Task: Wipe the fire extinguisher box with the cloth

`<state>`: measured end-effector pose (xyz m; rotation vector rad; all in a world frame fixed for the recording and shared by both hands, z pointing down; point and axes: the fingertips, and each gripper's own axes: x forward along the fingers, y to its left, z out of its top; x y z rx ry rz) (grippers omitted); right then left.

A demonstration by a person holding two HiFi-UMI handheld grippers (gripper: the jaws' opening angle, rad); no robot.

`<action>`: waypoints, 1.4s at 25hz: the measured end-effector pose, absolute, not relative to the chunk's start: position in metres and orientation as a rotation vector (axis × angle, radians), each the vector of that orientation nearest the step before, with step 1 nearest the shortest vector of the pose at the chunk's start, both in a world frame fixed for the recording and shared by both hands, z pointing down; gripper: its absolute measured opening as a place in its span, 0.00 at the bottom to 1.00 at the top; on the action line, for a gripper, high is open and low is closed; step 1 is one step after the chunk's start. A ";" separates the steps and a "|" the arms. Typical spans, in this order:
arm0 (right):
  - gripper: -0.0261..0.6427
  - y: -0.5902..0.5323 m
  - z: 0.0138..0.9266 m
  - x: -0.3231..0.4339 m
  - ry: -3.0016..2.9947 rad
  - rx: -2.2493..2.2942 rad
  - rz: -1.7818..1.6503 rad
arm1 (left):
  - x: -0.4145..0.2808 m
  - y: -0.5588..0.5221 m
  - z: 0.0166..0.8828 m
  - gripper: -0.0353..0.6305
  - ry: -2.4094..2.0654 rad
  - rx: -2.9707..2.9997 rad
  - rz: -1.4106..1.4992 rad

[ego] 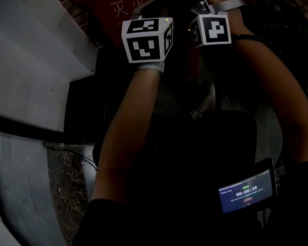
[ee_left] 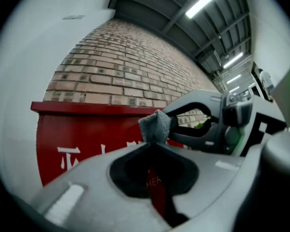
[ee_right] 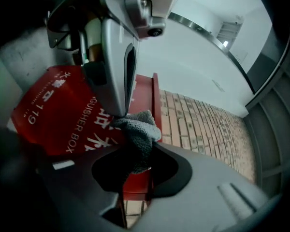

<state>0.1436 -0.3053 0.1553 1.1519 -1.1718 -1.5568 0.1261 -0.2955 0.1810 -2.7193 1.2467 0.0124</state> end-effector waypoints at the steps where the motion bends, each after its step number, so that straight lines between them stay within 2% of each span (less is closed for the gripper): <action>1: 0.15 -0.308 0.150 0.146 -1.173 1.163 -1.559 | 0.126 -0.298 0.175 0.06 1.246 -2.710 0.019; 10: 0.15 -0.318 0.156 0.155 -1.162 1.172 -1.563 | 0.121 -0.305 0.169 0.06 1.255 -2.685 0.071; 23: 0.15 -0.315 0.244 0.155 -1.170 1.077 -1.551 | 0.133 -0.301 0.238 0.06 1.249 -2.697 0.017; 35: 0.15 -0.313 0.350 0.152 -1.268 1.035 -1.417 | 0.110 -0.305 0.330 0.06 1.361 -2.638 -0.011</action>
